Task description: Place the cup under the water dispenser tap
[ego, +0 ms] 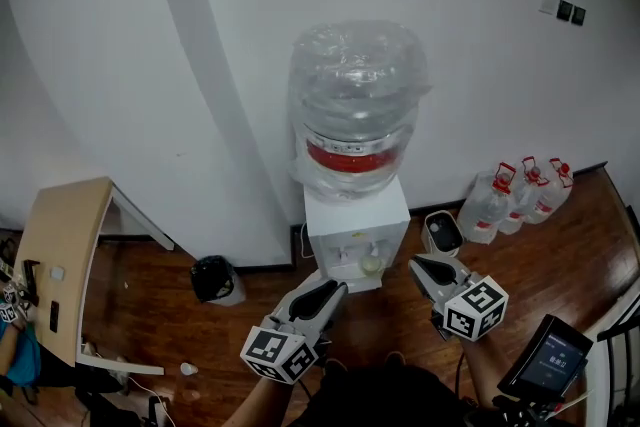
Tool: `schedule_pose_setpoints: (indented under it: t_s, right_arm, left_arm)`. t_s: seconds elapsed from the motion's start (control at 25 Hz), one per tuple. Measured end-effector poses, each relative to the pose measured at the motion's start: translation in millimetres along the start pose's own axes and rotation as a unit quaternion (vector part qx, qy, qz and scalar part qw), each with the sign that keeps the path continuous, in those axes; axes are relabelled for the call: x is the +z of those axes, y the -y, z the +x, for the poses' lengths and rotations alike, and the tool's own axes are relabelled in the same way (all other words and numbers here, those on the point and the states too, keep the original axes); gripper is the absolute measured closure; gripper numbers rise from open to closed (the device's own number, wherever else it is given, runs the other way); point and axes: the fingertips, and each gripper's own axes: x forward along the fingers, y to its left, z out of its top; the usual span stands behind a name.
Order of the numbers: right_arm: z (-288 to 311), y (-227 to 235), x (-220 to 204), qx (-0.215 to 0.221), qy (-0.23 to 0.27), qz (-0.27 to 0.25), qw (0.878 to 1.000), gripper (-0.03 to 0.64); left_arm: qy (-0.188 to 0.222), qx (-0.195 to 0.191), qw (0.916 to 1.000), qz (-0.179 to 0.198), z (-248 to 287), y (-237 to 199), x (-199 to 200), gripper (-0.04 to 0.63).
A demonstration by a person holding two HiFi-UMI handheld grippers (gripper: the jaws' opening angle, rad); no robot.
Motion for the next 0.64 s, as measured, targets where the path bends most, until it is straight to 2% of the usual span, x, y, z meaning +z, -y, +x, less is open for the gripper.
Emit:
schedule_pose_setpoints:
  t_s: [0.08,0.2,0.36,0.64]
  right_arm:
    - [2,0,1,0.005,-0.001,-0.002,1.0,0.617]
    - [6,1,2,0.01,-0.001,-0.007,1.0,0.617]
    - [6,5,0,0.008,-0.005,-0.008,1.0,0.617]
    - [4,18,2,0.006,-0.012,-0.015,1.0,0.617]
  left_arm:
    - [0.005,0.006,0.9999,0.008,-1,-1,3,0.575]
    - [0.007,0.016,0.9998,0.011,0,-4,5,0.577]
    - [-0.015,0.039,0.9989,0.021,4,-12,-4,0.575]
    - [-0.008,0.037,0.9989,0.026,15,-8,-4,0.594]
